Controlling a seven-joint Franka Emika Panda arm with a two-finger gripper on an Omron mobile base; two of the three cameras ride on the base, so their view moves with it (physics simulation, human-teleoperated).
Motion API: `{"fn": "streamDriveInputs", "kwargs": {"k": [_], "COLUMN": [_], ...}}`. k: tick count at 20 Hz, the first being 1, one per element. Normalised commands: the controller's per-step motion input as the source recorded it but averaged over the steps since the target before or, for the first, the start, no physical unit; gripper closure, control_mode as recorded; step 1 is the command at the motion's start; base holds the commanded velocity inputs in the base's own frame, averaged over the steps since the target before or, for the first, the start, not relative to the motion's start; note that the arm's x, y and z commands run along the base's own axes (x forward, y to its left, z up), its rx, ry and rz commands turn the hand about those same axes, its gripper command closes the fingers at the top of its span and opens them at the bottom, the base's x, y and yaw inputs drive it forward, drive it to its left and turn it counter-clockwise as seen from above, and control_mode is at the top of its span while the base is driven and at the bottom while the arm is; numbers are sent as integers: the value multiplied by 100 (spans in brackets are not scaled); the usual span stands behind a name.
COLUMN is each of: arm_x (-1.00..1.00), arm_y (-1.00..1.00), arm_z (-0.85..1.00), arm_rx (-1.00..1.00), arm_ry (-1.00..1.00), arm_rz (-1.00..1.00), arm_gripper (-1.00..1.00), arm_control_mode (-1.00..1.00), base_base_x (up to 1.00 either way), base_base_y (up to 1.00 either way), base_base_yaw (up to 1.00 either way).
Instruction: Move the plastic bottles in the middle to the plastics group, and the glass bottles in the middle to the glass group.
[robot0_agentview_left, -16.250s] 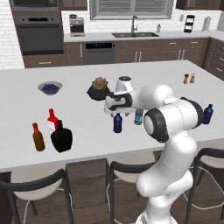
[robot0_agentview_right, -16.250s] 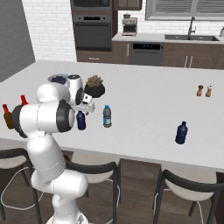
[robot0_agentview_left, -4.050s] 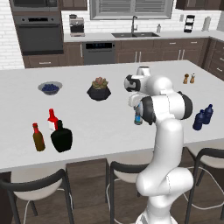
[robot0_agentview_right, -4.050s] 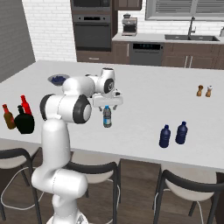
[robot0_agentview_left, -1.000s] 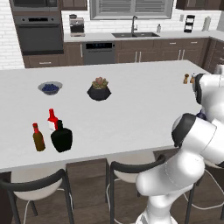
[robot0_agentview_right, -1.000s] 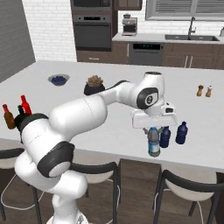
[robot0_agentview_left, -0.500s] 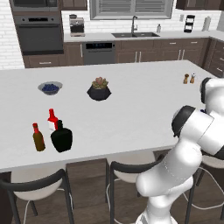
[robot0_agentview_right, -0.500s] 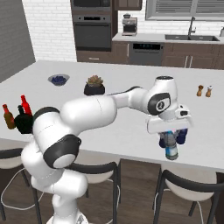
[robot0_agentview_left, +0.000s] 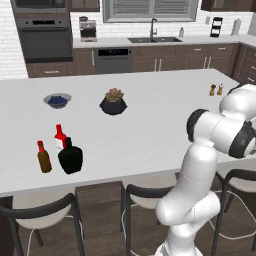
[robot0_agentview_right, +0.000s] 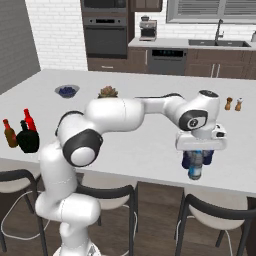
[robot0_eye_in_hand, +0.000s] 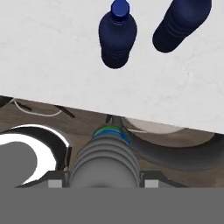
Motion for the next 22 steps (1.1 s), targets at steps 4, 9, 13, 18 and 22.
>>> {"fn": "streamDriveInputs", "kwargs": {"k": [4, 9, 13, 18, 22], "arm_x": [36, 22, 23, 27, 41], "arm_y": [-37, -39, -28, -13, 0], "arm_z": [-1, -8, -22, -30, -28], "arm_rx": [8, 0, 3, 3, 0], "arm_ry": [-1, 0, -1, -7, -7], "arm_rz": [0, 0, 0, 0, -3], "arm_gripper": [100, 100, 100, 100, 100], "arm_control_mode": [-100, -100, -100, -100, -100], "base_base_x": [0, 0, 0, 0, 0], "base_base_y": [0, 0, 0, 0, 0], "base_base_yaw": [0, 0, 0, 0, 0]}}
